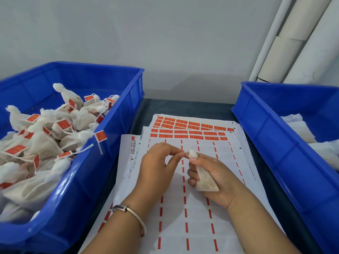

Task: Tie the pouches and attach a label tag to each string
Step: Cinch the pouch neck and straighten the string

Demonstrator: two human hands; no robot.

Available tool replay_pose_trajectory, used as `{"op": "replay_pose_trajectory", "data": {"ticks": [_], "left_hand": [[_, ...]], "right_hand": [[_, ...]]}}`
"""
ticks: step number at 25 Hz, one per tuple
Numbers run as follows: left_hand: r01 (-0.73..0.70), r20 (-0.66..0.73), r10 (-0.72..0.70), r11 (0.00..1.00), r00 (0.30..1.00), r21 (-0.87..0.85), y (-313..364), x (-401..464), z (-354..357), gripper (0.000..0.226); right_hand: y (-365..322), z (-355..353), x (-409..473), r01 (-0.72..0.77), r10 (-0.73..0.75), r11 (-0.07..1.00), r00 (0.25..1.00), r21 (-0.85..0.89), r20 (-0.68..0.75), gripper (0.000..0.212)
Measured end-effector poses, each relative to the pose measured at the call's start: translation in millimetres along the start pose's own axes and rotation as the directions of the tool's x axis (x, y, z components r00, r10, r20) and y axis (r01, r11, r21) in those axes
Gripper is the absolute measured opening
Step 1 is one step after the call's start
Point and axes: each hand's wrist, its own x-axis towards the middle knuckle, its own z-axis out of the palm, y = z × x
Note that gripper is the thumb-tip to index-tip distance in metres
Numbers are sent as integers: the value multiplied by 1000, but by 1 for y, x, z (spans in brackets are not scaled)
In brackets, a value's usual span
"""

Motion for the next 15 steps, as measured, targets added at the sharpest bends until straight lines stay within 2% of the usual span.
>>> {"op": "replay_pose_trajectory", "data": {"ticks": [3,5,8,10,13,15], "left_hand": [[-20,-19,21,998,1000,57,0,0,1,2],[-3,-61,6,998,998,62,-2,1,-1,14],[95,-182,-89,995,979,23,-6,5,-6,15],[109,-231,-103,994,967,15,-4,4,-7,16],[121,-246,-129,991,960,-49,2,4,-8,18],[154,-232,-177,981,956,-114,9,4,-12,8]], "right_hand": [[0,-1,0,-11,11,1000,1000,-1,23,24],[0,0,-1,-16,17,1000,998,-16,58,27],[-1,1,-2,-57,58,998,994,-13,95,32],[-2,1,-4,-65,69,997,987,-31,144,35],[-4,0,-8,-9,34,993,976,-120,213,34],[-7,2,-12,11,12,995,973,-100,229,29]]}}
